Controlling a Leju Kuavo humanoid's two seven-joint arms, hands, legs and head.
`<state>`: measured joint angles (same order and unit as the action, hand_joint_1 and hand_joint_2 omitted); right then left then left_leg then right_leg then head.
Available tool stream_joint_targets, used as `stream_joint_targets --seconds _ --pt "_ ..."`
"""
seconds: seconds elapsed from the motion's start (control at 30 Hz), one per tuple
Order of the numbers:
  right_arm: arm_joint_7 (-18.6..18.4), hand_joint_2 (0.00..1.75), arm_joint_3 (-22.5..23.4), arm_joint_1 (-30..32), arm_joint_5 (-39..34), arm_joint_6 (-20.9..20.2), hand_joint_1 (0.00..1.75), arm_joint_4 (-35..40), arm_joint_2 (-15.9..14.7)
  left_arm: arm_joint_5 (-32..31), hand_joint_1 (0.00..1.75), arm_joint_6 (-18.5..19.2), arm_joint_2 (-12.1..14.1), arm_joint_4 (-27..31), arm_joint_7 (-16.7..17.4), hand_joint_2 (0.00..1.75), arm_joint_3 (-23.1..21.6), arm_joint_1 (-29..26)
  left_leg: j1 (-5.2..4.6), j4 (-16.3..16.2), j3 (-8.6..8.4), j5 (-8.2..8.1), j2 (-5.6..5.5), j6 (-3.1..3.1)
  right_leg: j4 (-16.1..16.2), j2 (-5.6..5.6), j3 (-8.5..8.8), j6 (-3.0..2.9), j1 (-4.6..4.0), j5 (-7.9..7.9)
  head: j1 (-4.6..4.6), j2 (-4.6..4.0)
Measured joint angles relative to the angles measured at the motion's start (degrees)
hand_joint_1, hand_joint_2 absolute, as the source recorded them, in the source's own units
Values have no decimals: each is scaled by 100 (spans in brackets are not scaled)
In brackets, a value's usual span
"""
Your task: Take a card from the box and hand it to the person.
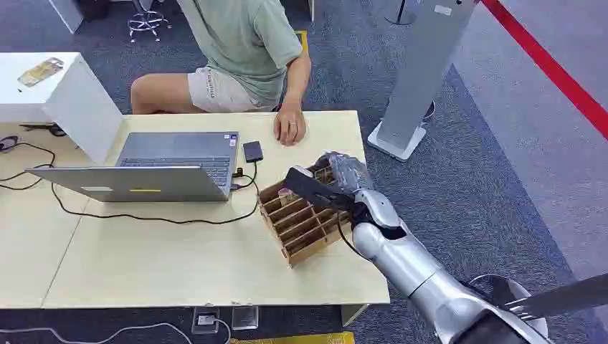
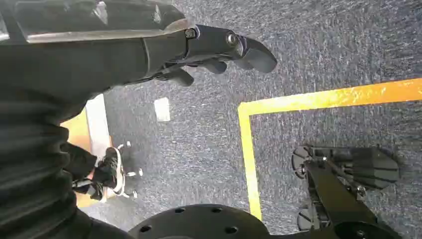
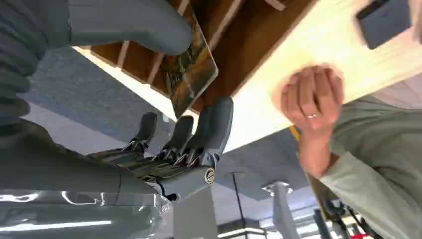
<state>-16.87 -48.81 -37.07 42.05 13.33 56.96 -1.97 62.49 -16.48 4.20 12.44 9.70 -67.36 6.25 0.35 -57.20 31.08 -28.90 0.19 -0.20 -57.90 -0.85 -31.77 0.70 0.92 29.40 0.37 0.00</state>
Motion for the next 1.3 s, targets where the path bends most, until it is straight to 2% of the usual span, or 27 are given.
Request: stream_joint_targets --seconds 0.83,0.9,0.93,0.97,1.03,1.1,1.13,1.17,1.3 --pt "-79 175 195 127 166 55 89 -22 -61 -37 0 31 0 0 -24 175 0 -2 0 0 0 0 0 0 0 1 -2 0 0 0 0 0" --pt "-77 175 197 129 166 55 99 -22 -61 -37 0 31 0 0 -24 175 0 -1 0 0 -1 0 0 0 0 1 -2 0 0 0 0 0" --pt "-77 175 199 130 166 55 99 -22 -61 -37 0 31 0 0 -24 175 0 -2 0 0 0 0 0 0 0 1 -2 0 0 0 0 0" --pt "-74 175 199 131 164 55 127 -22 -61 -37 0 31 0 0 -24 175 0 -2 0 0 0 0 0 0 0 1 -2 0 0 0 0 0" --pt "-64 175 201 133 164 55 127 -24 -61 -37 0 31 0 0 -24 175 0 -2 0 0 0 0 0 0 0 1 -1 0 0 0 2 0" --pt "-59 175 210 135 160 55 155 -24 -61 -37 0 31 0 0 -24 175 0 -2 0 0 0 0 0 0 0 1 -1 0 0 0 0 0" --pt "-57 175 219 135 153 55 155 -24 -61 -37 0 31 0 0 -24 175 0 -2 0 0 0 0 0 0 0 1 -1 0 0 0 2 2" --pt "-50 175 223 135 144 55 175 -24 -61 -37 0 31 0 0 -24 175 0 -2 0 0 0 0 0 0 0 1 -1 0 0 0 0 2" --pt "-31 175 240 135 116 55 175 -24 -61 -37 0 33 0 0 -24 175 0 -2 0 0 0 0 0 0 0 1 -1 0 0 0 0 0"
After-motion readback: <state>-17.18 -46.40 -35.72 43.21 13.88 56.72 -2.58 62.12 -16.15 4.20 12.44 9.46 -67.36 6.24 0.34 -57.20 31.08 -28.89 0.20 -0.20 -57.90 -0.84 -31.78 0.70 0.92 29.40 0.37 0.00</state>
